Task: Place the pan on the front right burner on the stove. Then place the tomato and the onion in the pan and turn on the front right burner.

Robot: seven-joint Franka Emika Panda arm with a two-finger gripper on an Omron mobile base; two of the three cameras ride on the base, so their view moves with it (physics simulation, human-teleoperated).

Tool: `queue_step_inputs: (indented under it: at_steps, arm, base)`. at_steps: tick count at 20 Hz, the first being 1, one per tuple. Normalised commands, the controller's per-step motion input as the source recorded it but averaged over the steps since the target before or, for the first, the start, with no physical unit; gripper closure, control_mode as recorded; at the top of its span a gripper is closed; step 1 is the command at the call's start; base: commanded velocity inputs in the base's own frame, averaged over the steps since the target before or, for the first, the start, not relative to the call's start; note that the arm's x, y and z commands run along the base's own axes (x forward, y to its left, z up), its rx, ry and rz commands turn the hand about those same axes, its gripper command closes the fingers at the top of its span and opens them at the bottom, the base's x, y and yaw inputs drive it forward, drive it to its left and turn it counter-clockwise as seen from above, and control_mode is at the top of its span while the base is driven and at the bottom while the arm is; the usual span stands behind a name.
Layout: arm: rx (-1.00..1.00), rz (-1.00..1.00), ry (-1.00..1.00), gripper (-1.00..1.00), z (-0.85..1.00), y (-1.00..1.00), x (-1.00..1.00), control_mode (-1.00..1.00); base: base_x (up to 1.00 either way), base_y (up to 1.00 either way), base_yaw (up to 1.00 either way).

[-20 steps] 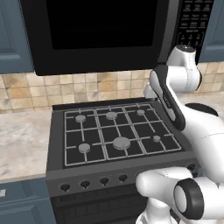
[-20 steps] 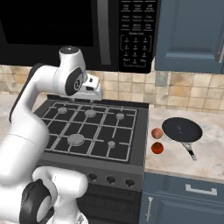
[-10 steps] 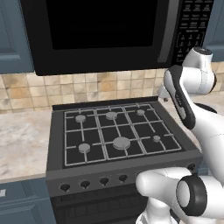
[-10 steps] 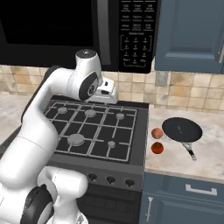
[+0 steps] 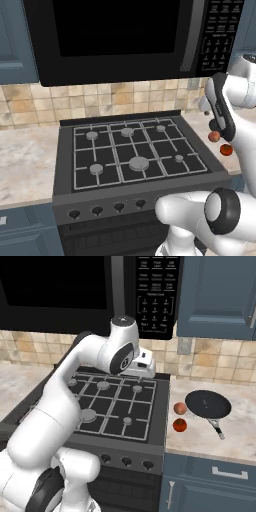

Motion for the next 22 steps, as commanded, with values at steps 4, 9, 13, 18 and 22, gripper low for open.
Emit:
queue_step_inputs:
  at_steps: [4,9,13,18,22]
  arm:
    - [0.00,0.00,0.02,-1.00,-0.06,-0.58,0.00,-1.00]
    - [0.00,0.00,0.05,-1.00,-0.12,-0.55,0.00,-1.00]
    - [0.00,0.00,0.04,-1.00,-0.11,-0.53,0.00,-1.00]
    - [0.00,0.00,0.04,-1.00,-0.10,-0.49,0.00,-1.00]
    - [0.00,0.00,0.05,-1.00,-0.16,-0.44,0.00,-1.00]
  base:
    - [0.00,0.00,0.00]
    - [0.00,0.00,0.00]
    - [0.00,0.00,0.00]
    - [0.00,0.00,0.00]
    - [0.00,0.00,0.00]
